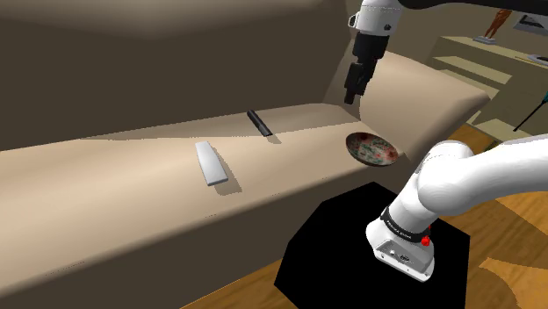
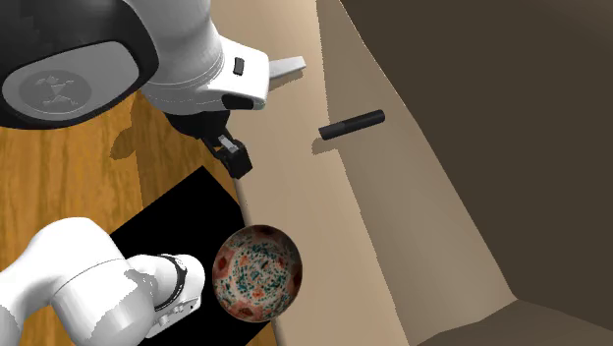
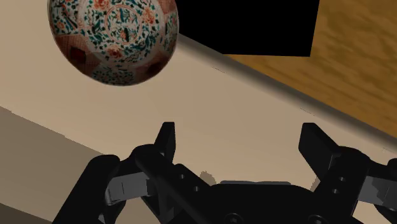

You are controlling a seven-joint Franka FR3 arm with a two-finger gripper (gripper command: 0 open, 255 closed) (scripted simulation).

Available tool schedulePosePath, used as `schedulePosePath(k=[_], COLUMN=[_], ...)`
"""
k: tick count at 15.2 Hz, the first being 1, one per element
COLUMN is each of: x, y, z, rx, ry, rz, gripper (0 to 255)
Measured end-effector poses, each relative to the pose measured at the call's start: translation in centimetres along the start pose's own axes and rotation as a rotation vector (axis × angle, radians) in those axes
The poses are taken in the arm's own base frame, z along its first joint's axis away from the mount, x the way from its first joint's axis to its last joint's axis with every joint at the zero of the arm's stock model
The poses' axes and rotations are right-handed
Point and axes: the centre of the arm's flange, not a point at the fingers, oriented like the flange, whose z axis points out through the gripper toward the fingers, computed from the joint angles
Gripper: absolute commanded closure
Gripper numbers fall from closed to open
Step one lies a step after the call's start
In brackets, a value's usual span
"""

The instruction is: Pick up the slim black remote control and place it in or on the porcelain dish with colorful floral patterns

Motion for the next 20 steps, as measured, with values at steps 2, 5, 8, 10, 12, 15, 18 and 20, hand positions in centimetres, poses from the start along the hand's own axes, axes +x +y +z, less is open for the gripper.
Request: schedulePosePath(k=[2, 5, 8, 10, 12, 15, 18, 20], x=[0.6, 3.8, 7.3, 10.1, 12.7, 16.3, 19.9, 22.1], y=[-0.1, -0.2, -0.2, -0.1, -0.1, 0.4, 0.7, 1.1], z=[0.4, 1.6, 3.3, 4.4, 5.5, 7.3, 9.0, 10.2], rx=[0.001, 0.005, 0.009, 0.013, 0.016, 0.021, 0.026, 0.029], ry=[-0.002, -0.012, -0.024, -0.03, -0.038, -0.048, -0.059, -0.067], rz=[0.007, 0.042, 0.082, 0.11, 0.137, 0.179, 0.221, 0.249], gripper=[0, 0, 0, 0, 0, 0, 0, 0])
